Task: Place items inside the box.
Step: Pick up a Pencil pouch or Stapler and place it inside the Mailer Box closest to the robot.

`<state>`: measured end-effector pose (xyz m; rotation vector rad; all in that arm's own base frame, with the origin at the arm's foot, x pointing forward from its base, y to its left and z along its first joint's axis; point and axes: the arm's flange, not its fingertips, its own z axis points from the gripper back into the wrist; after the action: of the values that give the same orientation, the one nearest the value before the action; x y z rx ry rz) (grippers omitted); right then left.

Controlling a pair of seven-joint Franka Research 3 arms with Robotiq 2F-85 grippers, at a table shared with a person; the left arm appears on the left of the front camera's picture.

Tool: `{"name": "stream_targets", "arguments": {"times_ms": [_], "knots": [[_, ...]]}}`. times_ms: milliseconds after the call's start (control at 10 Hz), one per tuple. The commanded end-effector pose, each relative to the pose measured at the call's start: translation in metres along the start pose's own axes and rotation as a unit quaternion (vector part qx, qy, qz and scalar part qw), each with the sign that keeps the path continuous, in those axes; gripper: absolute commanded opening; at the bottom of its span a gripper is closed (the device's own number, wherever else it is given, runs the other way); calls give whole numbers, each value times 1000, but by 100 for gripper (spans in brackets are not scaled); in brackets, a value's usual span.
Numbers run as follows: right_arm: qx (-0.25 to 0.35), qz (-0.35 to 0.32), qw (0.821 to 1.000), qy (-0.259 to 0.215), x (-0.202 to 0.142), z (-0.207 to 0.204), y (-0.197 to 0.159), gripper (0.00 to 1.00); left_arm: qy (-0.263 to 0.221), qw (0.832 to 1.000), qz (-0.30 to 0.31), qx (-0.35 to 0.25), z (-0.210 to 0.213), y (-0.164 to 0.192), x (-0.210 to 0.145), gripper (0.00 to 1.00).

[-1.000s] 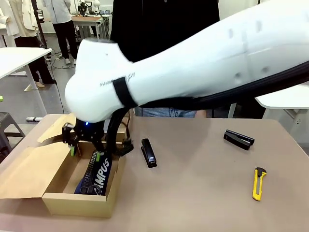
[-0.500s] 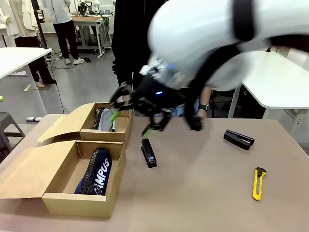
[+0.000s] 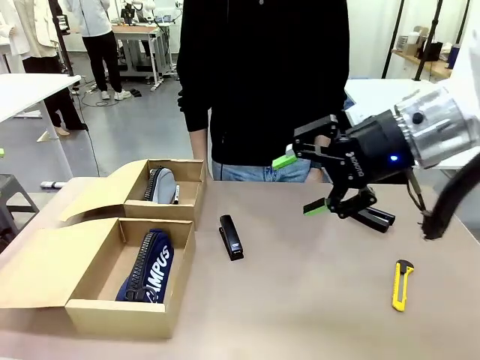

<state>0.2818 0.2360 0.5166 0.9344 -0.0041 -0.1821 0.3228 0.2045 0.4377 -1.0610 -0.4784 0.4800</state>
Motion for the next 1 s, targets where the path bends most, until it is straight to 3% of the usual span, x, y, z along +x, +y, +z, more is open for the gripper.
{"name": "stream_targets", "arguments": {"times_ms": [0, 100, 200, 400, 700, 800, 900], "knots": [[-31, 6, 999, 10, 13, -23, 27, 100, 0, 1000, -10, -9, 1, 2, -1, 100], [0, 0, 1000, 0, 0, 0, 0, 100, 0, 1000, -10, -9, 1, 2, -1, 100], [98, -9, 995, -28, 14, 29, -3, 100, 0, 1000, -10, -9, 1, 2, -1, 100], [153, -30, 988, -10, 26, 101, -40, 100, 0, 1000, -10, -9, 1, 2, -1, 100], [245, -72, 963, 83, 49, 191, -130, 100, 0, 1000, -10, -9, 1, 2, -1, 100], [307, -99, 936, 141, 56, 211, -167, 100, 0, 1000, -10, -9, 1, 2, -1, 100], [297, -113, 936, 150, 61, 218, -198, 100, 0, 1000, -10, -9, 1, 2, -1, 100]]}}
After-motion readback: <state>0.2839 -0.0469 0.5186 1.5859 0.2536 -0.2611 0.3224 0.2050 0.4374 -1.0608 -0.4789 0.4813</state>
